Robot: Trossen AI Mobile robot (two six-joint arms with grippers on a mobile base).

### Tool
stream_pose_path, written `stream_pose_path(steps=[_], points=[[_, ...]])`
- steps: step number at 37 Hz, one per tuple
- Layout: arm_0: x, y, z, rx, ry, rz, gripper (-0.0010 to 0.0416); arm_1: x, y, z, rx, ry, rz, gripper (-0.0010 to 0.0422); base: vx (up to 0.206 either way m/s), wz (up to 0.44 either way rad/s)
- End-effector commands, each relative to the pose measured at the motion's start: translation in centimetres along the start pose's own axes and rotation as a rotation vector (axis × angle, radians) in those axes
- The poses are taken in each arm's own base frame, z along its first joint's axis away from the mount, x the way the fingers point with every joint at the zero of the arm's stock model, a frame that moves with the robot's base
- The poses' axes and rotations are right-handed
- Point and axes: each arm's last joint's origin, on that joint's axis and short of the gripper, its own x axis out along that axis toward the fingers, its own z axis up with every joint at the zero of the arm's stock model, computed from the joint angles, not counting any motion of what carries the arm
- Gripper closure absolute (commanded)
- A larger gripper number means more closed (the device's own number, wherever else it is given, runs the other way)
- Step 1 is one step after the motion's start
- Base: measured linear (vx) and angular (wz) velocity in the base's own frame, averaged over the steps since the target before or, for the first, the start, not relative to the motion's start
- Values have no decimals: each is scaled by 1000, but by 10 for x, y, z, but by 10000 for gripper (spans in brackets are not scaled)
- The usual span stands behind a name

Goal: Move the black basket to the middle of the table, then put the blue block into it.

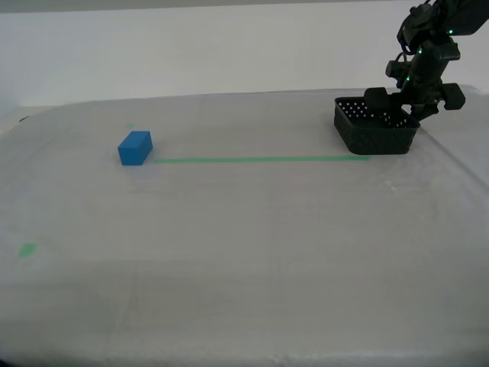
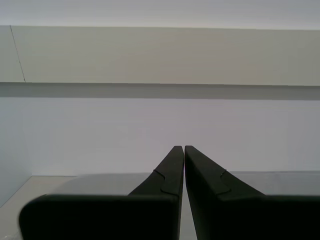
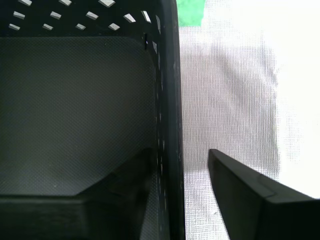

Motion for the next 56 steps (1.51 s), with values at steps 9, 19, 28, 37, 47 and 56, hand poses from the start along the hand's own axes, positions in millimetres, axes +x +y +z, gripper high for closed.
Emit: stream_pose_path(steps=[9,19,28,37,47,56], points=[[0,0,0,5,-2,-2,335,0,0,1,1,-6,0,412,0,0],[0,0,0,8,-1,-2,405,0,0,1,1,-6,0,412,0,0],[-4,0,1,12,-3,-2,406,0,0,1,1,-6,0,412,0,0],[-18,-1,8,30,-31,0,407,0,0,1,1,-6,0,412,0,0],[-39,-2,11,51,-19,1,407,0,0,1,1,-7,0,412,0,0],[-68,6,17,57,-30,19,407,0,0,1,1,-6,0,412,0,0]])
